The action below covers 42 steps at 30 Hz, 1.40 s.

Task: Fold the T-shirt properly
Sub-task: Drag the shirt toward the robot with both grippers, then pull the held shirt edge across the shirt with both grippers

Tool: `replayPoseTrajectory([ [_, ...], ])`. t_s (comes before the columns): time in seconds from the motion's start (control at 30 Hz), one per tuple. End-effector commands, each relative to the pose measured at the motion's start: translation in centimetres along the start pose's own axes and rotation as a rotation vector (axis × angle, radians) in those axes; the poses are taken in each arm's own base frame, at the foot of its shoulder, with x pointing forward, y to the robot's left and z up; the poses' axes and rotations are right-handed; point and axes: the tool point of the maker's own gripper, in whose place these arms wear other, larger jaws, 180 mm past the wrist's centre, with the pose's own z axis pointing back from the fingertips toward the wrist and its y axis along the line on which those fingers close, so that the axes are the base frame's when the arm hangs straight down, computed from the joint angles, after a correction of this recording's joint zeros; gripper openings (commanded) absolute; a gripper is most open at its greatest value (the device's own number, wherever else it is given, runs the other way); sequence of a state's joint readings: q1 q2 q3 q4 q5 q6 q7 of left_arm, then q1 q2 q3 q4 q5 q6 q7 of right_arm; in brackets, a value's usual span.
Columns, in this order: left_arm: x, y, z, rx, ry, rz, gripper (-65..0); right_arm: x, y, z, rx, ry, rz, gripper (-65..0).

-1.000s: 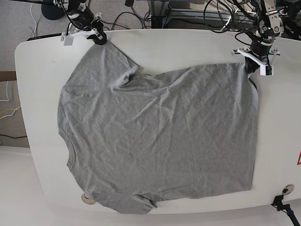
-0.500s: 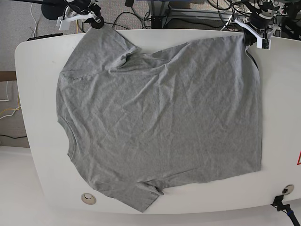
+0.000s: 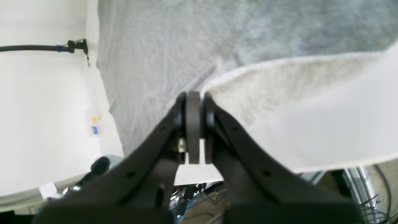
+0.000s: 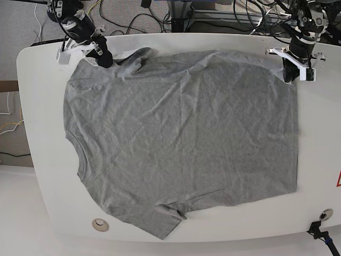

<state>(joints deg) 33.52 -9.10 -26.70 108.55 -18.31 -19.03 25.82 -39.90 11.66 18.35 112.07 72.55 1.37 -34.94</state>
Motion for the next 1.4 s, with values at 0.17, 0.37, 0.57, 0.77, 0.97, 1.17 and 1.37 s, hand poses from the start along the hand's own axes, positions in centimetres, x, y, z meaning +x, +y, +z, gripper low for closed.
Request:
replayPoseTrajectory([
  [0.17, 3.4, 0.5, -2.4, 0.012, 0.031, 0.000, -65.0, 4.7, 4.7, -2.1, 0.140, -0.092, 0.071, -65.0],
  [0.37, 4.7, -0.1, -3.5, 0.006, 0.042, 0.028, -65.0, 7.2, 7.3, -4.3, 0.213, -0.102, 0.114, -65.0],
  [0.57, 6.1, -0.1, -4.5, 0.002, 0.038, 0.039, -65.0, 9.1, 7.0, -7.1, 0.218, -0.100, 0.075, -65.0],
  [0.77, 6.7, 0.6, -6.7, 0.001, 0.040, 0.084, -65.0, 11.6, 7.8, -9.3, 0.238, -0.109, 0.057, -65.0],
  [0.97, 7.6, 1.0, -8.1, 0.000, 0.031, 0.115, -65.0, 12.3, 8.9, -11.9, 0.257, -0.082, 0.045, -65.0],
  [1.17, 7.6, 3.7, -7.3, 0.066, 0.014, 0.161, -65.0, 13.1, 11.0, -13.4, 0.293, -0.077, 0.047, -65.0],
  [1.37, 7.6, 6.0, -6.4, 0.119, 0.006, 0.173, -65.0, 14.9, 10.9, -15.0, 0.263, -0.093, 0.053, -65.0],
])
